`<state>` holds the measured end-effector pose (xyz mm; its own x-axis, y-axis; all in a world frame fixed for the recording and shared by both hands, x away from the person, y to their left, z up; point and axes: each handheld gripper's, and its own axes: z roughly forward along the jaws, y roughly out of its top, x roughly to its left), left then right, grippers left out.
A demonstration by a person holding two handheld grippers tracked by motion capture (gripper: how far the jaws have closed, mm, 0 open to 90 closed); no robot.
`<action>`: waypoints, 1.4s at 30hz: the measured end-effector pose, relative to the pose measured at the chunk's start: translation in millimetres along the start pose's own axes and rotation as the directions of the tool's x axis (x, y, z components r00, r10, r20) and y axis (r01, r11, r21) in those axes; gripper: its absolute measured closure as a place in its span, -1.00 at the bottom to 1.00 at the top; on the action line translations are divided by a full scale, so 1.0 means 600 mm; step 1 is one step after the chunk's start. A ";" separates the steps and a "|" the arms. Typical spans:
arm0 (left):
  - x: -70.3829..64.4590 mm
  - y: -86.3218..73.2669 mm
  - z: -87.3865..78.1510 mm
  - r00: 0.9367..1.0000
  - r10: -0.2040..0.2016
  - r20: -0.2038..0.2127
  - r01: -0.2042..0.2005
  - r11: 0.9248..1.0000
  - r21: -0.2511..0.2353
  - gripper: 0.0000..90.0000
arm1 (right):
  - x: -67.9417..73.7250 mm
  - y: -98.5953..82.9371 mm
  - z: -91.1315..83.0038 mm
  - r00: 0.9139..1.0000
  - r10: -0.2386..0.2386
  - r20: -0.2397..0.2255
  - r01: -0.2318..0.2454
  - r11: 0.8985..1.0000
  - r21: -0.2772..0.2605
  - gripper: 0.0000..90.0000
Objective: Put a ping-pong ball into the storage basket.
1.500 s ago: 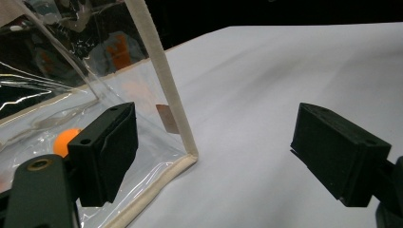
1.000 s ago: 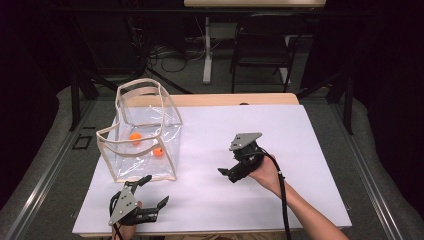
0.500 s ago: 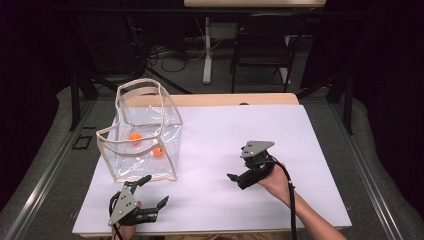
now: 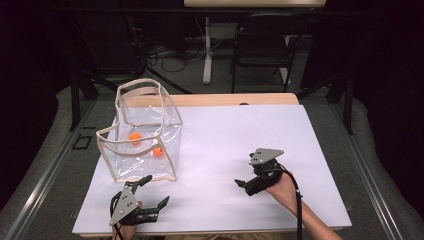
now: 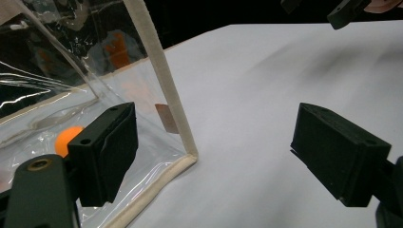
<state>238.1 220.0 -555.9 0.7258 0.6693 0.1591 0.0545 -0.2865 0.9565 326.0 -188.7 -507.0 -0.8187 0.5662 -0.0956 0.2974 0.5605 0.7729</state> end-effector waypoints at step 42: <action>-0.002 0.000 0.002 1.000 0.002 -0.005 -0.002 1.000 0.009 -0.65 | 0.024 -0.117 -0.055 0.992 0.087 0.094 -0.083 0.996 -0.041 -1.00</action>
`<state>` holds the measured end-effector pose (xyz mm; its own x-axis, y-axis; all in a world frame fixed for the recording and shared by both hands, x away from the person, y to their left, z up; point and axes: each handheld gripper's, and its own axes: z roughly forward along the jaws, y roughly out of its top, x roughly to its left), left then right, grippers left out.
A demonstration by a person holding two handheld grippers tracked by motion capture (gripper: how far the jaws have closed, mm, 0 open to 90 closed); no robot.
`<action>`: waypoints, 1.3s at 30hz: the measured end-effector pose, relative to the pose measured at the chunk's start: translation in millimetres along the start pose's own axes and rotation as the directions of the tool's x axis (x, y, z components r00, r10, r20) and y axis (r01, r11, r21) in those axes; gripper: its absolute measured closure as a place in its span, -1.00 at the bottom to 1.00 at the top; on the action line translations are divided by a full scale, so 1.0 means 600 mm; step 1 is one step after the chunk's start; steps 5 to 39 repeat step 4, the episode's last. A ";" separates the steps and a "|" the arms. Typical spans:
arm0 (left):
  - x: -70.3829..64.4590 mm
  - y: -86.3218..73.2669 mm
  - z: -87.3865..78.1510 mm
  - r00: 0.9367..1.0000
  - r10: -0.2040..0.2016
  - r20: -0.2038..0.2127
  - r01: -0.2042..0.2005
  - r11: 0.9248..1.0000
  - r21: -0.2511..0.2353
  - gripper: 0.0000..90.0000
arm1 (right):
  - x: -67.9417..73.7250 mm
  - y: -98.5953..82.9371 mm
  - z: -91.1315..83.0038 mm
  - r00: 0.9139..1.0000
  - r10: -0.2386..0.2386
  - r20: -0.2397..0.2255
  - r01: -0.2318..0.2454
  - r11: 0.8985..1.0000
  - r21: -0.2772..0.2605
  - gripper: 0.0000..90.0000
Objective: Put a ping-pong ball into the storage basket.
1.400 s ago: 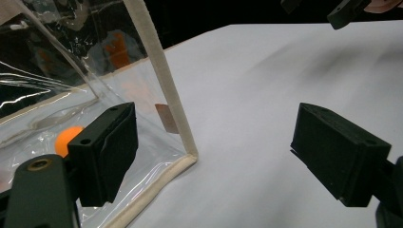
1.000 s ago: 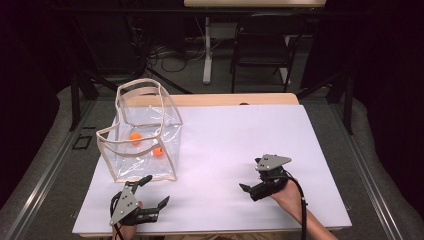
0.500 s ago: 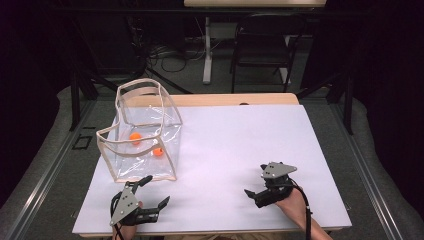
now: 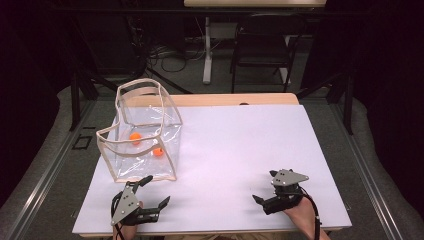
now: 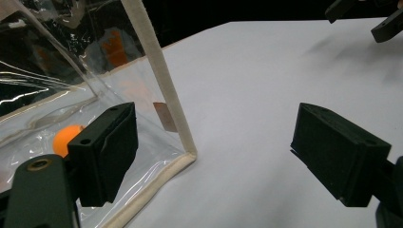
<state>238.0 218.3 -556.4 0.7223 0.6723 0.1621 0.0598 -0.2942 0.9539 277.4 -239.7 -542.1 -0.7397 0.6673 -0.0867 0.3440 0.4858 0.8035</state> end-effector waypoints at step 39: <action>0.000 0.000 0.000 1.000 0.003 0.000 -0.003 1.000 0.002 -0.65 | -0.001 0.000 -0.002 1.000 0.007 -0.002 -0.007 1.000 -0.018 -1.00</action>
